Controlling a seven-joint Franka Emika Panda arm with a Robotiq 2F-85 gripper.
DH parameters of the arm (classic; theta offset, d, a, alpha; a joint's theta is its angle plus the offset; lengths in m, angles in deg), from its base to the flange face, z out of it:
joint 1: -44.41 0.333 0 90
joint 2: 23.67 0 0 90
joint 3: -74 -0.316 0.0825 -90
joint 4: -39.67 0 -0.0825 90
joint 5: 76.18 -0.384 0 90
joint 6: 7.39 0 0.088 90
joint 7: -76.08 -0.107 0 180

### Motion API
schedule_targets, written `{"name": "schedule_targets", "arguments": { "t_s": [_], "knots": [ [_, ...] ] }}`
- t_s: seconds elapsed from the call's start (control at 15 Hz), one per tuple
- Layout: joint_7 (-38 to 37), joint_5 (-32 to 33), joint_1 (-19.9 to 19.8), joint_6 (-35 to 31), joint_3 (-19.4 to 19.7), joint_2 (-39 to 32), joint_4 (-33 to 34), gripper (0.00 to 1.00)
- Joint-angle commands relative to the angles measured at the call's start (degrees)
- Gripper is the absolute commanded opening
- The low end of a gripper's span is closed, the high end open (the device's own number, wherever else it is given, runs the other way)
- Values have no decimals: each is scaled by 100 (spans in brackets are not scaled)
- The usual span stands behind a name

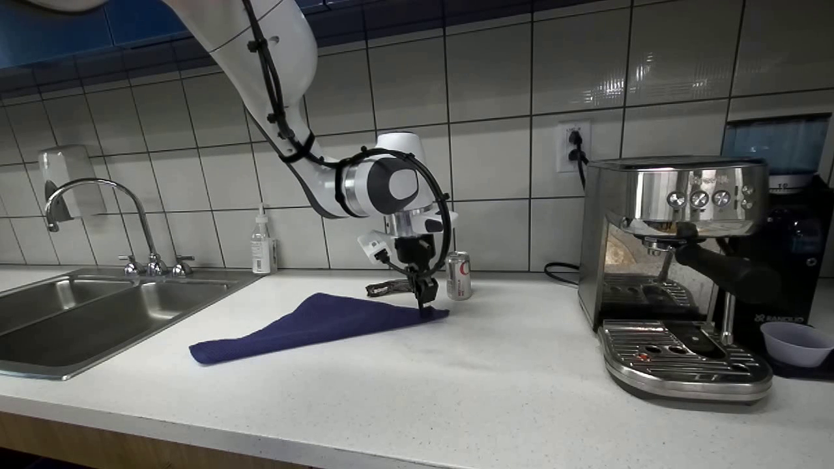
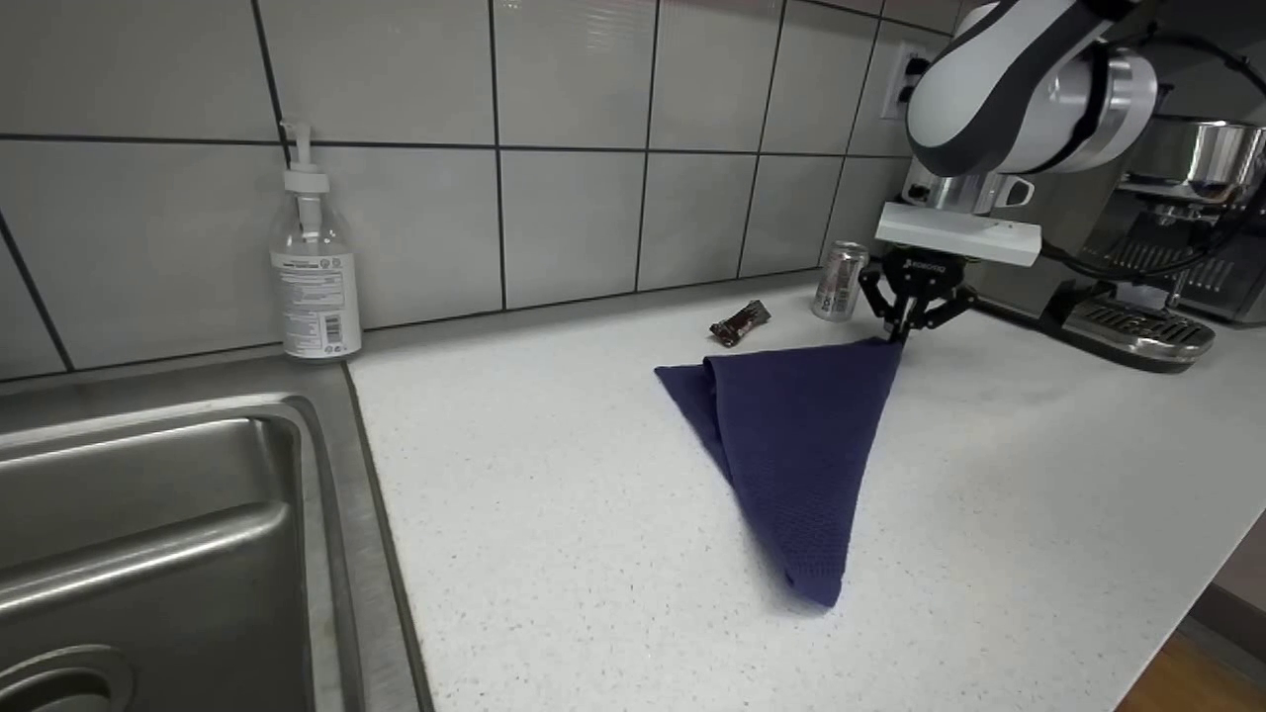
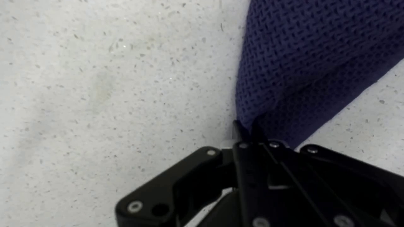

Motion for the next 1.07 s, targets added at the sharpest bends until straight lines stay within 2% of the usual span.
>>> {"name": "schedule_targets", "arguments": {
  "t_s": [0.0,1.0],
  "knots": [
    [-60,45,-5,193,9,61,98,1],
    [267,88,38,-141,-87,675,-297,1]
  ]
}}
